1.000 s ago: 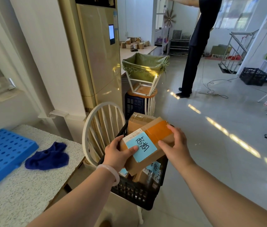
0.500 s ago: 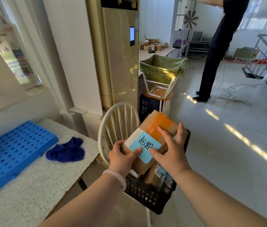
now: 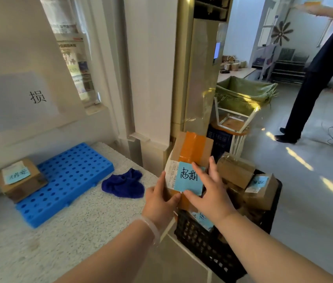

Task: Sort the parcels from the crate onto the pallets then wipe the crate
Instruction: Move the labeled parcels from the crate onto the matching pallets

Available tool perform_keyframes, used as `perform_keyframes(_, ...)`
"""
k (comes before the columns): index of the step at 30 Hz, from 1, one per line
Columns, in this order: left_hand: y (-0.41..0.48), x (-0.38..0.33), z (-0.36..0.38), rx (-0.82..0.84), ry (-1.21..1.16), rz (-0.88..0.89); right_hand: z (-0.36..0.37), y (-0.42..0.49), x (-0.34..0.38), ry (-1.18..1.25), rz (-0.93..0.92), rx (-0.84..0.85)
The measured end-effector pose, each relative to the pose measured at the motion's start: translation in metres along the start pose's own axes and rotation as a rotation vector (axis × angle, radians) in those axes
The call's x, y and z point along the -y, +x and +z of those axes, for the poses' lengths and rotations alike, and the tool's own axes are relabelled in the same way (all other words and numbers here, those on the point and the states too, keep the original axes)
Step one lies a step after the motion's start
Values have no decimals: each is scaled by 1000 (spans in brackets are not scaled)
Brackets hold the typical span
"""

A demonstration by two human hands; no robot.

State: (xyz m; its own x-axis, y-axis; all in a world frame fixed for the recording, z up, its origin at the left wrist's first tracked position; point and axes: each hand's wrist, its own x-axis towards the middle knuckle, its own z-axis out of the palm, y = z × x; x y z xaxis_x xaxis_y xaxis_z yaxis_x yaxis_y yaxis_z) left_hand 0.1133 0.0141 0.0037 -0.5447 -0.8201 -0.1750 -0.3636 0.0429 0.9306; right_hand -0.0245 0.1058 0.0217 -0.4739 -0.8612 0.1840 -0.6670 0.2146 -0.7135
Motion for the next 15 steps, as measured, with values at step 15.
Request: perform_keyframes(15, -35, 96, -213, -156, -68, 49, 174, 31, 154, 25, -99, 309)
